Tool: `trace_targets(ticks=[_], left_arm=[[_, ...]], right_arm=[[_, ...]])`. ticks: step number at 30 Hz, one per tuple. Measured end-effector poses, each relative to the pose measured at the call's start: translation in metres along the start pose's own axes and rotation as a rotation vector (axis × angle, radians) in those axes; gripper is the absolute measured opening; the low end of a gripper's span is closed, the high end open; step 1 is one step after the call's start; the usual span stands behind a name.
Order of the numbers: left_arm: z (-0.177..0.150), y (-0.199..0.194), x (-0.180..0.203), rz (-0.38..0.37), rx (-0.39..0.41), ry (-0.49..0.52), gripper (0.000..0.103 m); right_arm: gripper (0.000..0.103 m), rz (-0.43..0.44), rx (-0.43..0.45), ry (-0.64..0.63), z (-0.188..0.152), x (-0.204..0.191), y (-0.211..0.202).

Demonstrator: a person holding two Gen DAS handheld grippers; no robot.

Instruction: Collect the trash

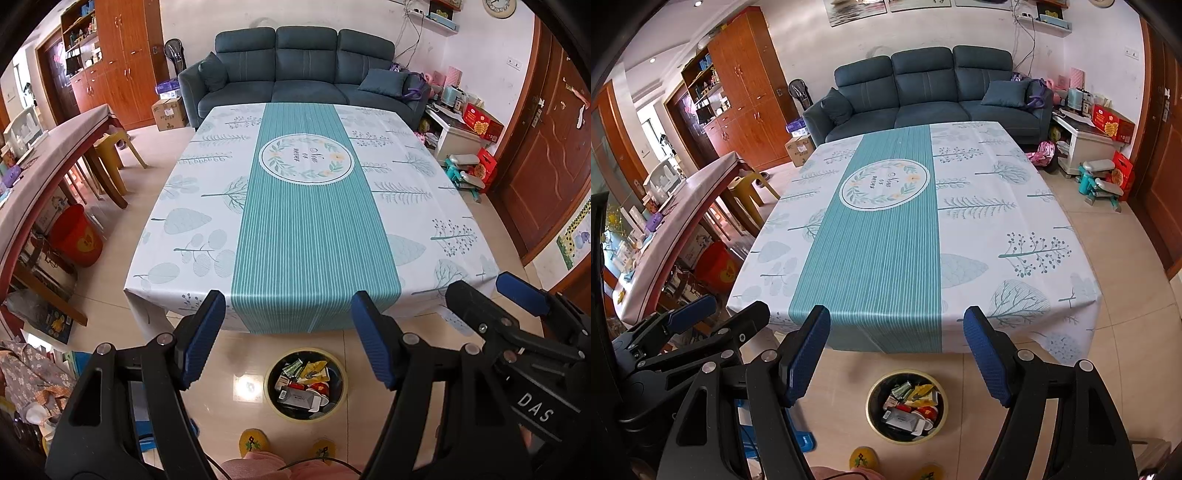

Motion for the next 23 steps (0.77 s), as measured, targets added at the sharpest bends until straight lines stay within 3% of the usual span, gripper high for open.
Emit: trace_targets(ticks=[23], left_arm=[[-0.0043,0.0005,0.0033,0.004,-0.001,-0.012,0.068]], right_arm=[[0.076,-0.002,0.001,0.005,-0.0007,0.0012,0.0002]])
Point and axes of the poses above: each gripper's, at about its wrist camera, not at the fingertips, and y roughly the way its jaws point, x to its right, z to its top, the point moved 3 cm from there along y, roughly the way its jaws point, and after that the axes turned 5 degrees about -y, right-handed, at the moved point
